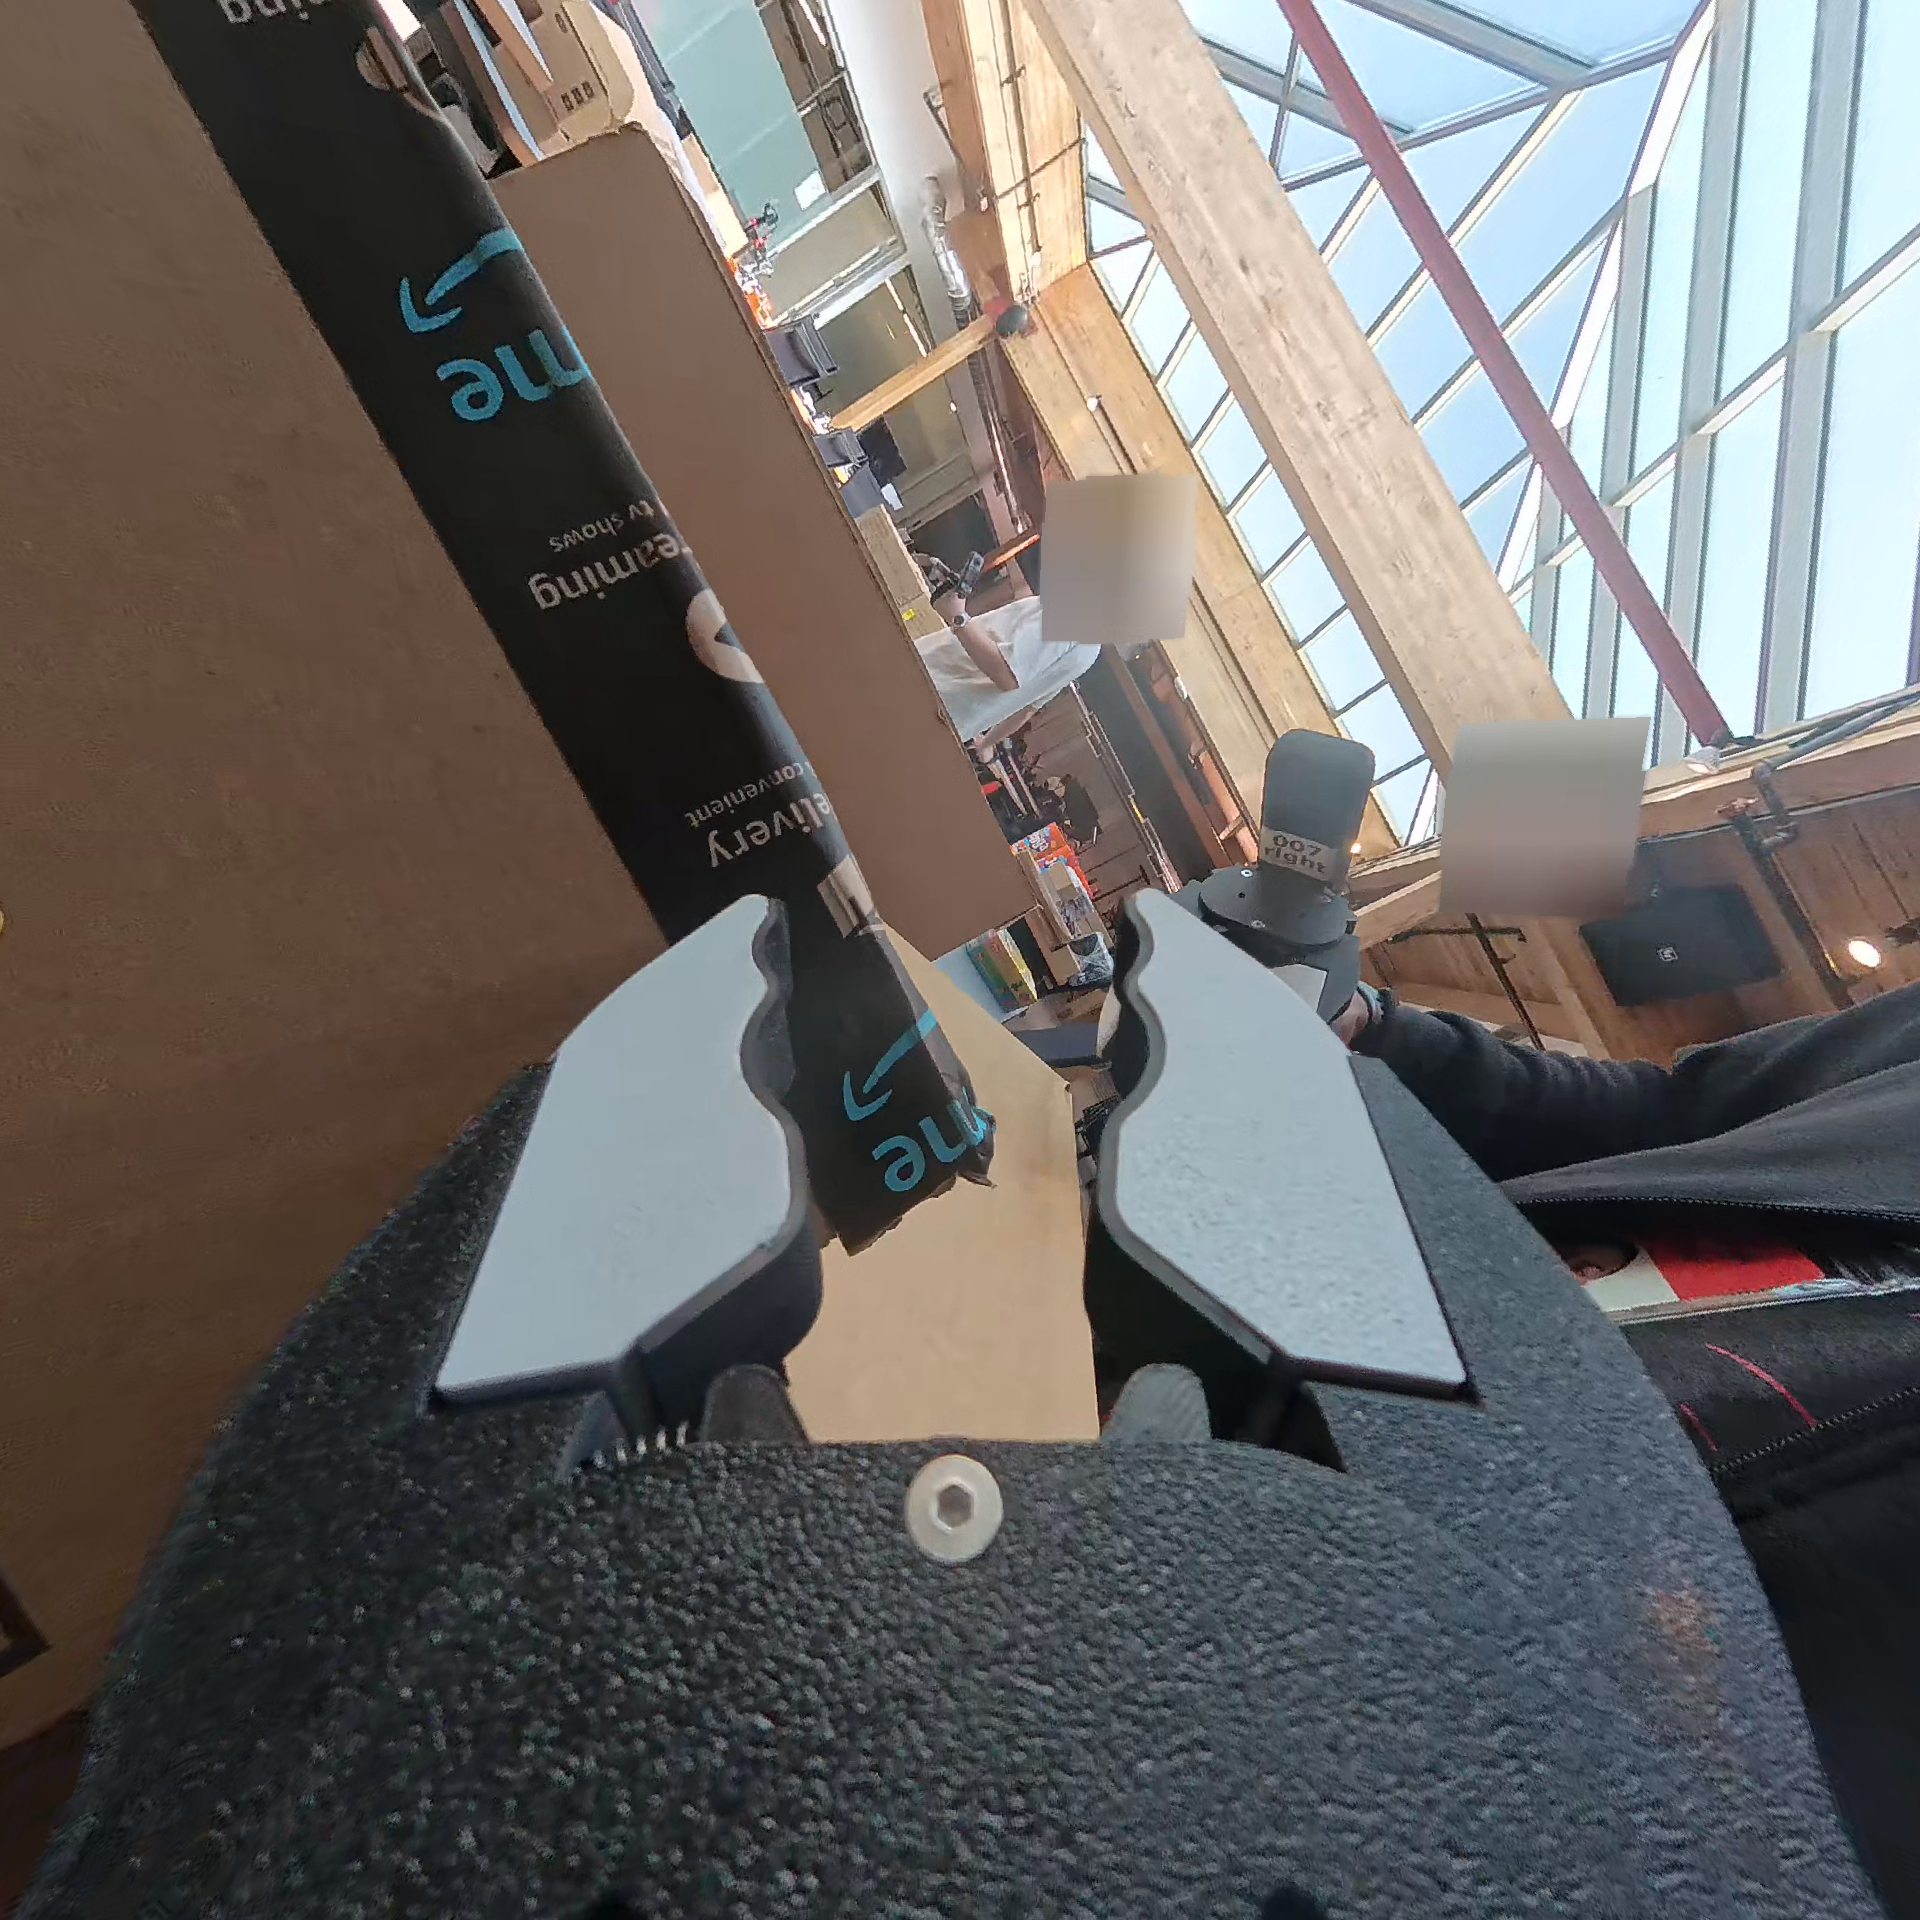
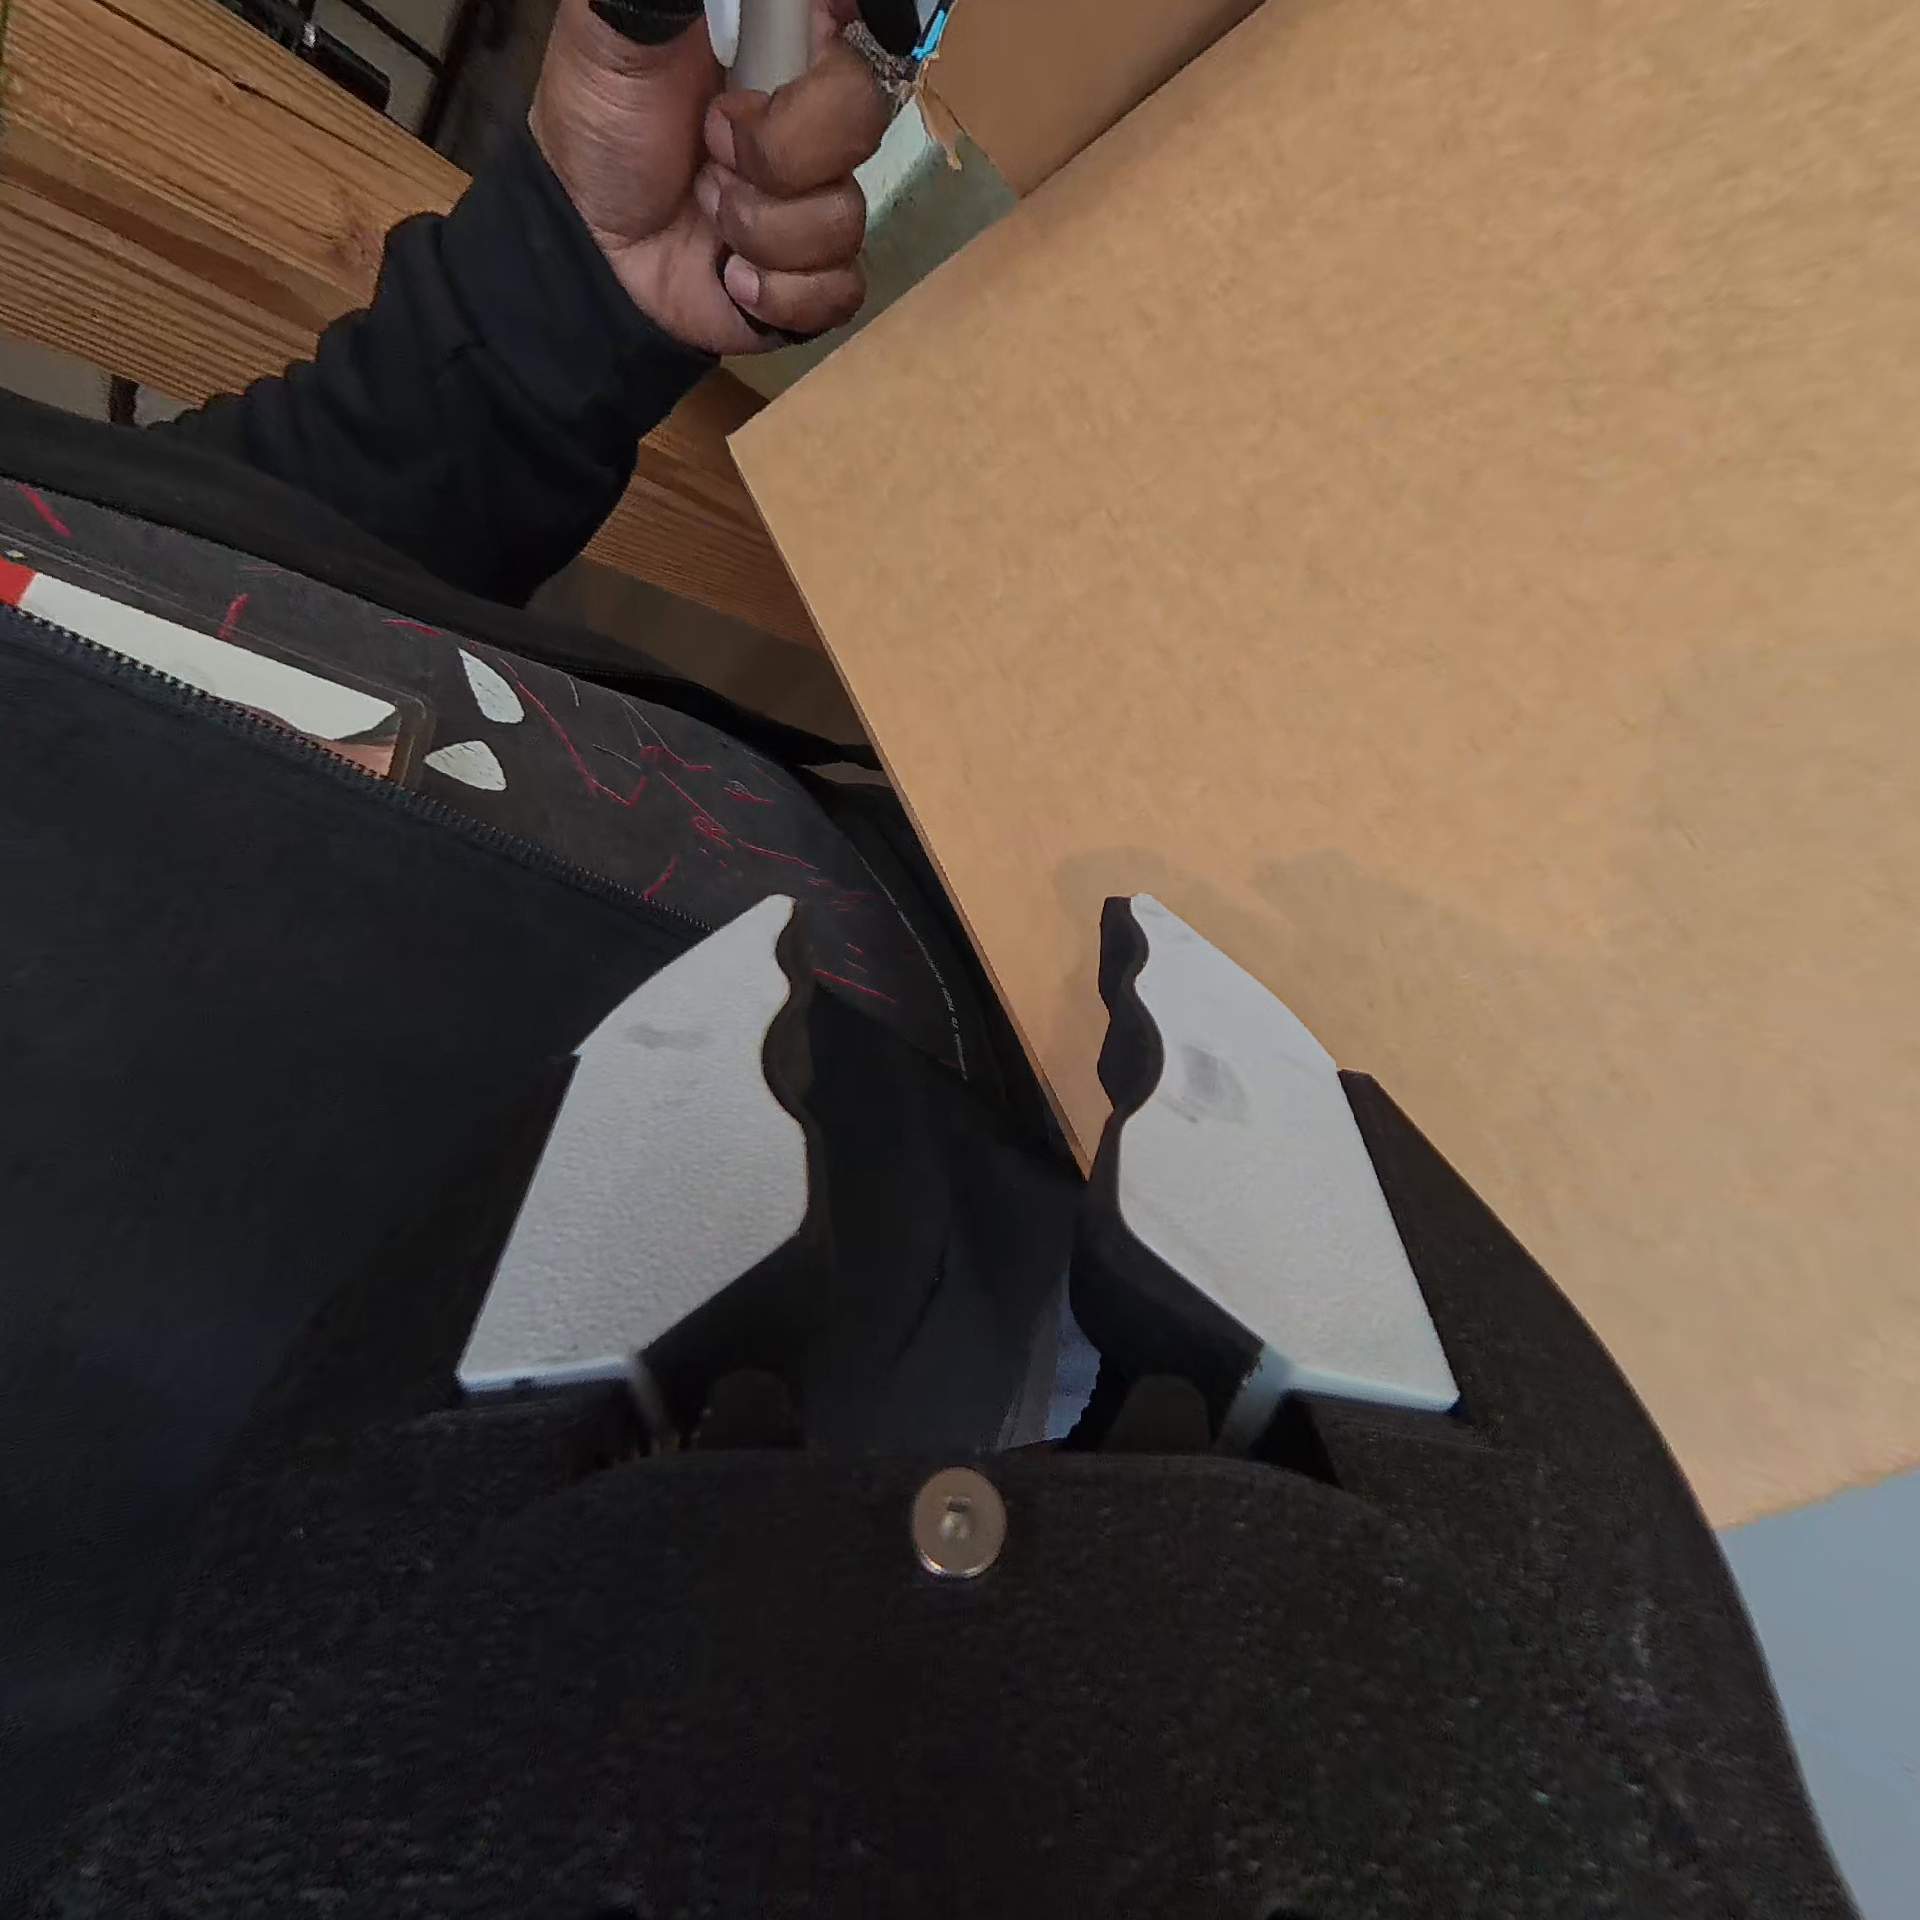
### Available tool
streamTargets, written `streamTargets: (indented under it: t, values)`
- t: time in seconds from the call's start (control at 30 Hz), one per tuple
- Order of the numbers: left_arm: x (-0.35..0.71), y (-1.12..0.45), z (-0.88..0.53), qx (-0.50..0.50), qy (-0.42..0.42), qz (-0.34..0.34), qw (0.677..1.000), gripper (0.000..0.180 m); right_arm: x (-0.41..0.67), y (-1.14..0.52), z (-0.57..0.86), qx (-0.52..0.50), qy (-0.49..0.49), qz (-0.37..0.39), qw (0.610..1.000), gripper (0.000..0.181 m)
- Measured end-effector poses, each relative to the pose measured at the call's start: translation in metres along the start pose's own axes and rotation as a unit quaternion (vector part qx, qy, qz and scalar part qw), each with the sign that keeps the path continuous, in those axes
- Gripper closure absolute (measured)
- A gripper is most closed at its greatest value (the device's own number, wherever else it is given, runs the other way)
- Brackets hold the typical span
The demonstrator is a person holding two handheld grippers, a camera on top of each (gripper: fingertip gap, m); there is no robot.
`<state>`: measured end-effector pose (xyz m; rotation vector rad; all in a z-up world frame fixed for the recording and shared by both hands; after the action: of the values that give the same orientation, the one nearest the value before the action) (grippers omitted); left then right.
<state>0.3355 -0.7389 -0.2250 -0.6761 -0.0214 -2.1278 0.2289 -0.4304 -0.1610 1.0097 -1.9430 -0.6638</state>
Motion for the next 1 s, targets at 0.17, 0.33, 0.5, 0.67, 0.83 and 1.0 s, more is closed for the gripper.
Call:
streamTargets:
  t: [0.17, 0.33, 0.5, 0.67, 0.83, 1.0]
  values:
    - [-0.002, -0.001, -0.001, -0.004, 0.002, 0.011, 1.0, 0.12, 0.0, -0.01, -0.006, 0.002, -0.005, -0.008, 1.0, 0.128]
    - [-0.003, -0.001, -0.002, -0.009, 0.002, 0.017, 1.0, 0.121, -0.003, -0.016, -0.009, -0.013, -0.014, -0.009, 1.0, 0.13]
    - [-0.004, -0.001, -0.003, -0.017, 0.0, 0.016, 1.0, 0.122, 0.011, -0.029, -0.006, -0.042, -0.022, 0.009, 0.999, 0.131]
    - [-0.004, 0.0, -0.005, -0.024, 0.0, 0.014, 1.0, 0.124, 0.027, -0.046, -0.004, -0.074, -0.038, 0.031, 0.996, 0.131]
    - [-0.002, 0.0, -0.006, -0.032, -0.001, -0.001, 0.999, 0.124, 0.036, -0.06, -0.008, -0.078, -0.047, 0.027, 0.996, 0.13]
    - [-0.001, 0.001, -0.007, -0.039, 0.004, -0.006, 0.999, 0.124, 0.042, -0.068, -0.01, -0.075, -0.049, 0.022, 0.996, 0.13]
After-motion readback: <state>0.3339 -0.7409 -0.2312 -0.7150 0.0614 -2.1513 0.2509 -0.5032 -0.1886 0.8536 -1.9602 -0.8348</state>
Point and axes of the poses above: each gripper's, where its closed fingertips meet, y back along the fingers, x out of its top, z = x × y across the jaws, the point moved 8 cm from there along y, back along the fingers, and after that the axes turned 9 degrees about -x, right-handed, at the moved point
